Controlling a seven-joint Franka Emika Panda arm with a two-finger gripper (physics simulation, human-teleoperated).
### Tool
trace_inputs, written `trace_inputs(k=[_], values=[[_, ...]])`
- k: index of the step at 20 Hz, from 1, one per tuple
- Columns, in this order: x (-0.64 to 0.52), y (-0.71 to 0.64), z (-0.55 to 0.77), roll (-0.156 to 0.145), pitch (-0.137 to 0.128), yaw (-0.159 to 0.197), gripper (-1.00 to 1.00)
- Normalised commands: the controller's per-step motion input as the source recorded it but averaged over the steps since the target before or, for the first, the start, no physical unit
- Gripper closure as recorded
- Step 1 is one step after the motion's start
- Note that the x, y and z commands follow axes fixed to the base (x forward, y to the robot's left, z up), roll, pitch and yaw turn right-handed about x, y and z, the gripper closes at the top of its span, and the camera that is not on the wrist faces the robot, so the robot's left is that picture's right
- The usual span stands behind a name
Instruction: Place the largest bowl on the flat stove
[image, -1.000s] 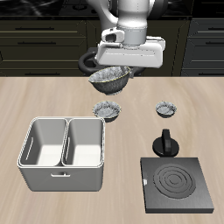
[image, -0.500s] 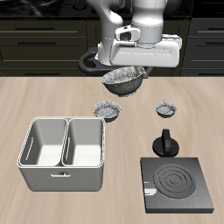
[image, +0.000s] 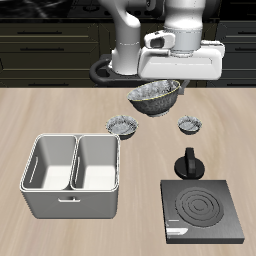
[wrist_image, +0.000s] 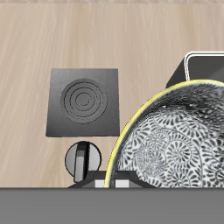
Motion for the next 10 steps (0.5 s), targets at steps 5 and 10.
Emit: trace_inputs(k=[5,10], values=[[0.40,0.05,0.01,-0.010,0.039,-0.028,1.00],[0.37,0.06,-0.01,-0.011,0.037,-0.012,1.00]])
